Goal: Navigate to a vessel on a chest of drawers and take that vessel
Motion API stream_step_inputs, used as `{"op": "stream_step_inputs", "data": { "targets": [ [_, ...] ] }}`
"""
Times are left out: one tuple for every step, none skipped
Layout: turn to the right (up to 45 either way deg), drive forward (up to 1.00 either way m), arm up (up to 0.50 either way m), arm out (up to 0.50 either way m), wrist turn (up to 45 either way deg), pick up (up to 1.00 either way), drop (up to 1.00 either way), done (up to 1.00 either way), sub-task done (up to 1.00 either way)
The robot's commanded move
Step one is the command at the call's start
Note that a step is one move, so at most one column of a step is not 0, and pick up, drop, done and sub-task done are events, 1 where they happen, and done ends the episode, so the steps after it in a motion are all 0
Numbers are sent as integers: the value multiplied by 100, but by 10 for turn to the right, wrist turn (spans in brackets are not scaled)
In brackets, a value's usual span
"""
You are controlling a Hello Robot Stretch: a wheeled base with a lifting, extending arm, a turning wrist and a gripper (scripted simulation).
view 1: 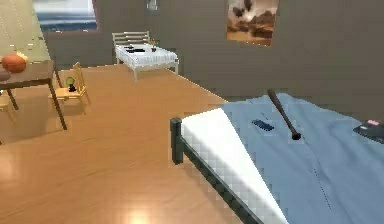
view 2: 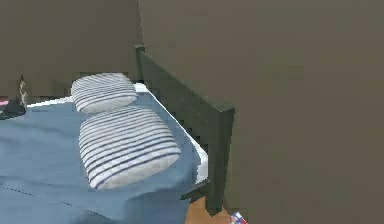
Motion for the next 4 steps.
{"op": "stream_step_inputs", "data": {
  "targets": [
    [90, 0, 0, 0, 0, 0, 0, 0, 0],
    [0, 10, 0, 0, 0, 0, 0, 0, 0],
    [-450, 0, 0, 0, 0, 0, 0, 0, 0],
    [-210, 0, 0, 0, 0, 0, 0, 0, 0]
  ]
}}
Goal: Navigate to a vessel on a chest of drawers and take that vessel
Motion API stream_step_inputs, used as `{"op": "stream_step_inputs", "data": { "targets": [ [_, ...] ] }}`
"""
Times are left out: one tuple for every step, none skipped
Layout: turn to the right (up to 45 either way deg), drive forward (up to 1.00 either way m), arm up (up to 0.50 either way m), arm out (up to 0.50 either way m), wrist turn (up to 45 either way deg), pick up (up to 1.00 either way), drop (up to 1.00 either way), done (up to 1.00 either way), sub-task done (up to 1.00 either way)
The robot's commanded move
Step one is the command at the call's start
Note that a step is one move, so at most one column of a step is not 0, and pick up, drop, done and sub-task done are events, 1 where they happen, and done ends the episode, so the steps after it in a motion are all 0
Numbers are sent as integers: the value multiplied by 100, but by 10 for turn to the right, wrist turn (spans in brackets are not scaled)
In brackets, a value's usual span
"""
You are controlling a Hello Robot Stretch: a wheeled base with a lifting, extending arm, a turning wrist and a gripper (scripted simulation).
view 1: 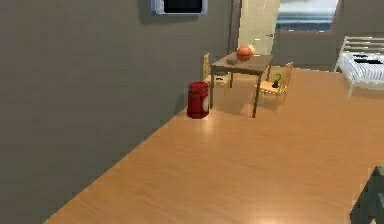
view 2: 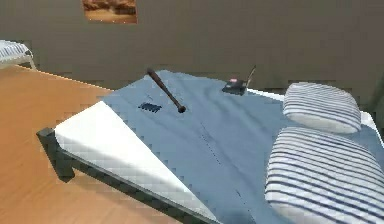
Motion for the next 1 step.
{"op": "stream_step_inputs", "data": {
  "targets": [
    [0, 10, 0, 0, 0, 0, 0, 0, 0]
  ]
}}
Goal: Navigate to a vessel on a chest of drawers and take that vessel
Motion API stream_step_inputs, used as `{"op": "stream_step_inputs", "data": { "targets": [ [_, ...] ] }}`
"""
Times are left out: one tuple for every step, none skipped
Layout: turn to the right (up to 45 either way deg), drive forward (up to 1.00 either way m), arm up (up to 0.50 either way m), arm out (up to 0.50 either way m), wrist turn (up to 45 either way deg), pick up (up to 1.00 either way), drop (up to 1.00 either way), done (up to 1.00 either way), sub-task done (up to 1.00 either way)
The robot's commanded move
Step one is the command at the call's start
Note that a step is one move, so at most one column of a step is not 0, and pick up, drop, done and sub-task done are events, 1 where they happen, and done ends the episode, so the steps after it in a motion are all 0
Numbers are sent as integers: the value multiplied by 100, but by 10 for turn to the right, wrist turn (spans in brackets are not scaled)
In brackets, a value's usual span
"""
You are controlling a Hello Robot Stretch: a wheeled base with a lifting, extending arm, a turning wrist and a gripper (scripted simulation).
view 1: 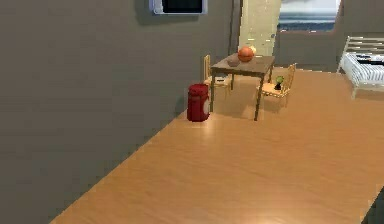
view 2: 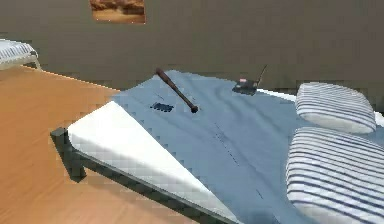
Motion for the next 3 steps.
{"op": "stream_step_inputs", "data": {
  "targets": [
    [-450, 0, 0, 0, 0, 0, 0, 0, 0],
    [240, 0, 0, 0, 0, 0, 0, 0, 0],
    [0, 20, 0, 0, 0, 0, 0, 0, 0]
  ]
}}
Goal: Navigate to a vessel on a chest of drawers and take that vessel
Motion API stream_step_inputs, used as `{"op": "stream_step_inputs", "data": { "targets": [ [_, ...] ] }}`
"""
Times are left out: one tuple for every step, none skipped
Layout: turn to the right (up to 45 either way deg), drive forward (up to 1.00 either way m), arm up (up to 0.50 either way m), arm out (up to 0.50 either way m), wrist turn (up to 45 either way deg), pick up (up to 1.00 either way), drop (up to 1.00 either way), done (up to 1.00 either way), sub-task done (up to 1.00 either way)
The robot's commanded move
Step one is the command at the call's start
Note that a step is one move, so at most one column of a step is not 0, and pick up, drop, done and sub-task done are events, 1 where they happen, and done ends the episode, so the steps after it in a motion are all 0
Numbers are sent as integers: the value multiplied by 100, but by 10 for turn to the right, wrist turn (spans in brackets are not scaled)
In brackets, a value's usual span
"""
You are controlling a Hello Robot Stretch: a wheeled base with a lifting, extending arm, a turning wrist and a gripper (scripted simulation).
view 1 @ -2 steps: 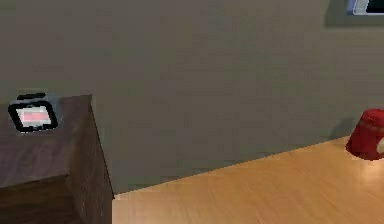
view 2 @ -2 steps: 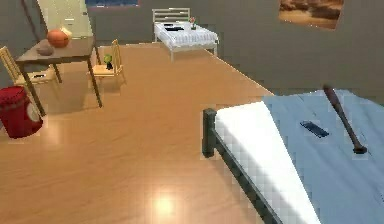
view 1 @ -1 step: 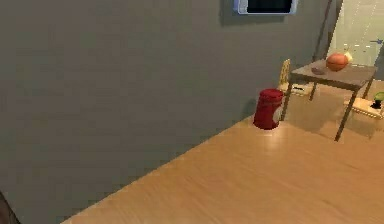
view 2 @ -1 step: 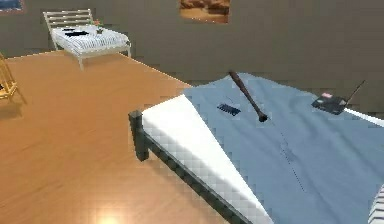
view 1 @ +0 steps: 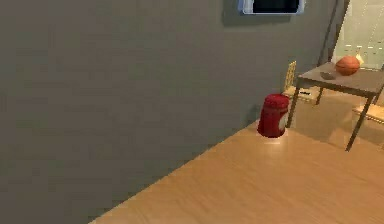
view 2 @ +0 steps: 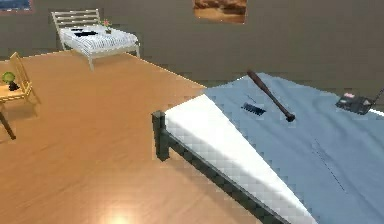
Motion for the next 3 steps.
{"op": "stream_step_inputs", "data": {
  "targets": [
    [450, 0, 0, 0, 0, 0, 0, 0, 0],
    [450, 0, 0, 0, 0, 0, 0, 0, 0],
    [450, 0, 0, 0, 0, 0, 0, 0, 0]
  ]
}}
